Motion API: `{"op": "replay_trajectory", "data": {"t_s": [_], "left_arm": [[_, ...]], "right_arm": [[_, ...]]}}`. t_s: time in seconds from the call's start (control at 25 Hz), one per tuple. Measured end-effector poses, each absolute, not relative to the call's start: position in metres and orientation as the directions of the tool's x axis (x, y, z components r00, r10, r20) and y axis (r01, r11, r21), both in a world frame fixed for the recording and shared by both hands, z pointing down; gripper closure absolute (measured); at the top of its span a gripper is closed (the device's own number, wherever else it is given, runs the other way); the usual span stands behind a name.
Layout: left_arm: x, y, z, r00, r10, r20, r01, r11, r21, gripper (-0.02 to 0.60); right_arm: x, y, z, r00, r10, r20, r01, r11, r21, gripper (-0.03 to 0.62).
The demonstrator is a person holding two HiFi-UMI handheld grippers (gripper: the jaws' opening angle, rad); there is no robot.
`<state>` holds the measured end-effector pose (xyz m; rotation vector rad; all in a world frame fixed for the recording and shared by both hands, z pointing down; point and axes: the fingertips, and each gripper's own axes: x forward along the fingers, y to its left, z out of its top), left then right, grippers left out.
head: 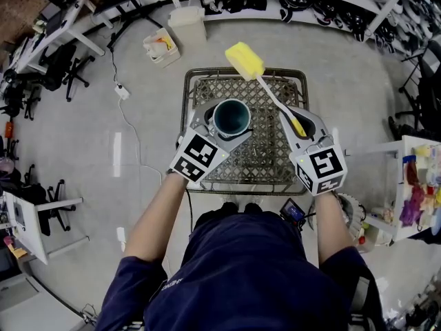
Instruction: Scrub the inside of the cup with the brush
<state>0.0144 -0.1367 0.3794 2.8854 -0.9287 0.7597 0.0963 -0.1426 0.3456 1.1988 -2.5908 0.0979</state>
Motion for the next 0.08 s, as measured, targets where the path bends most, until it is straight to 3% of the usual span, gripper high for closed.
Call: {"op": "replay_trajectory", "data": {"t_s": [0.08], "left_arm": [[0.0135,-0.1365,0.3795,0.704,-0.545,0.455,-0.553,-0.823,-0.129,0.193]], "right_arm": [[0.0956,-0.1420,0.3462,-0.614,-0.735,0.288,-0.755,0.654,0.058,0.565]]}}
